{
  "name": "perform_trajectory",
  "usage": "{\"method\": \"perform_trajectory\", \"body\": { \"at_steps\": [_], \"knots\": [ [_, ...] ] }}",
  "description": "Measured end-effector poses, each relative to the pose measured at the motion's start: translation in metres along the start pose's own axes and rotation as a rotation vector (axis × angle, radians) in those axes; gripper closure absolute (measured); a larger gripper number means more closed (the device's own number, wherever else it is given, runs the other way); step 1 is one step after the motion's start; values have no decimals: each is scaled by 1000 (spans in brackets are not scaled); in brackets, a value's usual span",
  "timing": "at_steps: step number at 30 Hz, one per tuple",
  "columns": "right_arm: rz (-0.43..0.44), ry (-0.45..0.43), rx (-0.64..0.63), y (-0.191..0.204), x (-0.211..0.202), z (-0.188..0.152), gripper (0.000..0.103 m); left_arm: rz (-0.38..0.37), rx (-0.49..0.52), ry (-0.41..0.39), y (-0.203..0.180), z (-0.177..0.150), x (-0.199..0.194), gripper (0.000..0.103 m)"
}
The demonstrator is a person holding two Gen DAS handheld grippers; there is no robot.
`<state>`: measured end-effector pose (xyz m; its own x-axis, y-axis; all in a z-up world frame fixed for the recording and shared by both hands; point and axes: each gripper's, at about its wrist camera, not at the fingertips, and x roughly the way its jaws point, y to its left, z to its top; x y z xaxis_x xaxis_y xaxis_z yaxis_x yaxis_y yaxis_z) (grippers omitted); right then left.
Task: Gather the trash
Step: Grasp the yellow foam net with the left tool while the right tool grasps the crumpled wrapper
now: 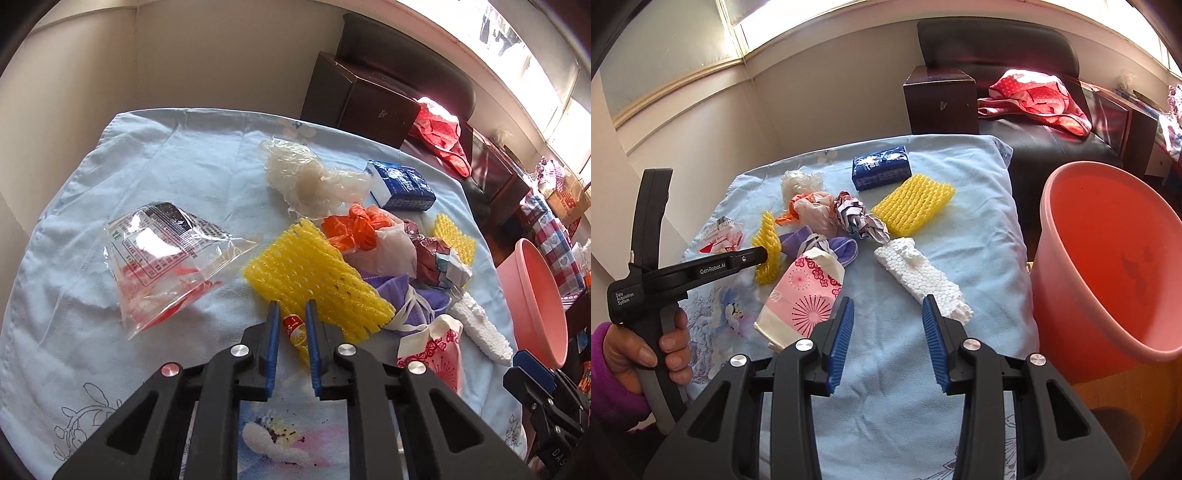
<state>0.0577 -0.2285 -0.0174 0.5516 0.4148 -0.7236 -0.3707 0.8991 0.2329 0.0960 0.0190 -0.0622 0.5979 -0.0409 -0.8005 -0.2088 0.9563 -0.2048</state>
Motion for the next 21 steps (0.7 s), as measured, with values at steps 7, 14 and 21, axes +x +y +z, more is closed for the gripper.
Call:
{"method": "perform_trajectory", "body": {
  "at_steps": [7, 14, 21],
  "knots": [
    [11, -25, -26, 6, 8, 21, 64, -14, 29, -43, 7, 0, -14, 96],
    [53, -35, -52, 21, 30, 47, 64, -42, 101, -91, 11, -13, -39, 96],
    [28, 13, -86, 36, 63, 56, 64, -96, 150, -114, 12, -26, -56, 96]
  ]
}}
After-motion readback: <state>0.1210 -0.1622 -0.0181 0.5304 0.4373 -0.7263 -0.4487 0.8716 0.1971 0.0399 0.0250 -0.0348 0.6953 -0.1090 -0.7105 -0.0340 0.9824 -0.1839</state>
